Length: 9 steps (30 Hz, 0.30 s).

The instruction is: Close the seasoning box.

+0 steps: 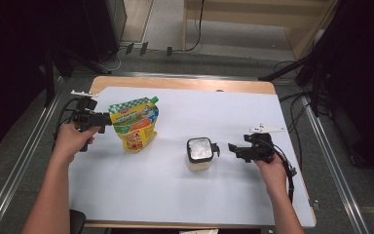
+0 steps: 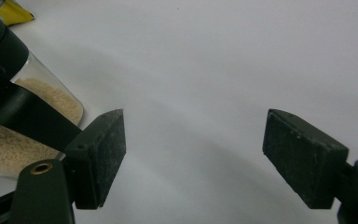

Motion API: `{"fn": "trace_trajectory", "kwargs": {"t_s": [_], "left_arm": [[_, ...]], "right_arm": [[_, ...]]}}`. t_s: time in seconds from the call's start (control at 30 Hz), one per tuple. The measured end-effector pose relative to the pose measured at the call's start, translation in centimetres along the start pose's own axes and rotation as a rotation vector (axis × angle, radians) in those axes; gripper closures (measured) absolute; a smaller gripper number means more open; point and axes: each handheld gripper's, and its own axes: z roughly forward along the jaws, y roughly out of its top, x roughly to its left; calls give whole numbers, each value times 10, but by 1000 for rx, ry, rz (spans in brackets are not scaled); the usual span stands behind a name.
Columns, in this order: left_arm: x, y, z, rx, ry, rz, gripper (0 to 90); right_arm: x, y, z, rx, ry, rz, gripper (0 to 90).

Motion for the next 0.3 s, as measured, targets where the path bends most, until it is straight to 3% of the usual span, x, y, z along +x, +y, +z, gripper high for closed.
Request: {"fn": "trace_trajectory", "kwargs": {"t_s": [0.2, 0.23, 0.3], "left_arm": [[2, -1, 1, 2, 6, -8, 356], [3, -1, 2, -7, 27, 2, 343], [3, -1, 3, -11, 32, 13, 329]], "right_arm": [[0, 0, 1, 3, 1, -2, 222], [0, 0, 1, 3, 3, -2, 222], [-1, 0, 2, 5, 1, -4, 222]]}}
